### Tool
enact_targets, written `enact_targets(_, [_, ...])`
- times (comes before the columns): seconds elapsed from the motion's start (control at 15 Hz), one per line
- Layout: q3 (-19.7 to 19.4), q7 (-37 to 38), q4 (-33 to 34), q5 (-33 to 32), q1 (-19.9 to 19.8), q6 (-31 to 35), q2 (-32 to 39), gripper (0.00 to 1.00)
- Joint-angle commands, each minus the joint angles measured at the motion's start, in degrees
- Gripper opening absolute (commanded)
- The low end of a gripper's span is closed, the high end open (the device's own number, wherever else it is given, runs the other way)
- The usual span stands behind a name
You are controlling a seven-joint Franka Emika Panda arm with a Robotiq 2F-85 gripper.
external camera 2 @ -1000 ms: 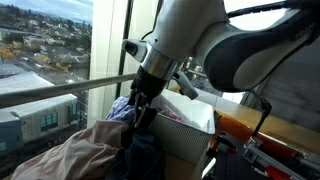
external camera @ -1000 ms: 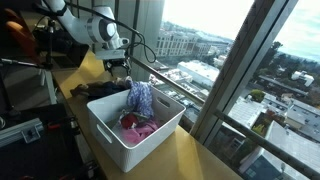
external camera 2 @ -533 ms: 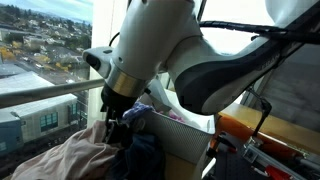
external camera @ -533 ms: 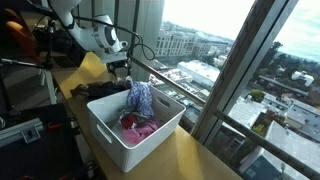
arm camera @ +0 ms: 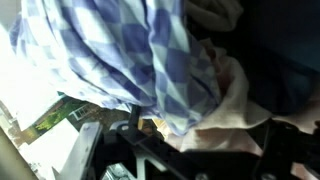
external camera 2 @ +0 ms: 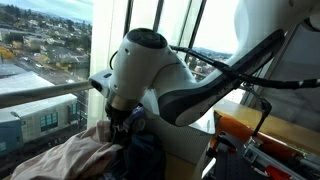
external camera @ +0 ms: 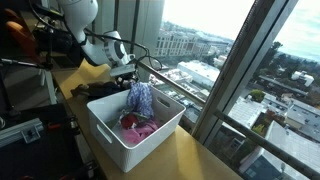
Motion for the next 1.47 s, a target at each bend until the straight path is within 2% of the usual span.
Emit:
enact_targets(0.0, [0.0, 0.2, 2.6, 0.2, -0.8, -1.5, 2.2, 0.75])
enact_targets(0.07, [0.1, 0.3, 2.5, 0.4, -1.0, -1.5, 2.4, 0.74])
enact_targets(0.13, [0.3, 0.2, 2.3, 0.7, -1.2, -1.6, 2.5, 0.68])
enact_targets(0.4, [0.6, 0.6, 0.5, 1.6, -1.5, -1.3, 1.7, 0.36])
enact_targets(0.6, [0.8, 1.5, -2.3, 2.2, -1.7, -1.3, -1.7, 0.14])
enact_targets(0.73, [2.0, 1.4, -5.8, 3.9, -2.7, -1.4, -6.6, 0.01])
enact_targets(1.13, [5.9, -1.5, -14.7, 13.4, -6.7, 0.1, -22.5, 0.02])
enact_targets(1.4, [7.7, -6.6, -18.3, 22.3, -11.0, -0.6, -32.3, 0.02])
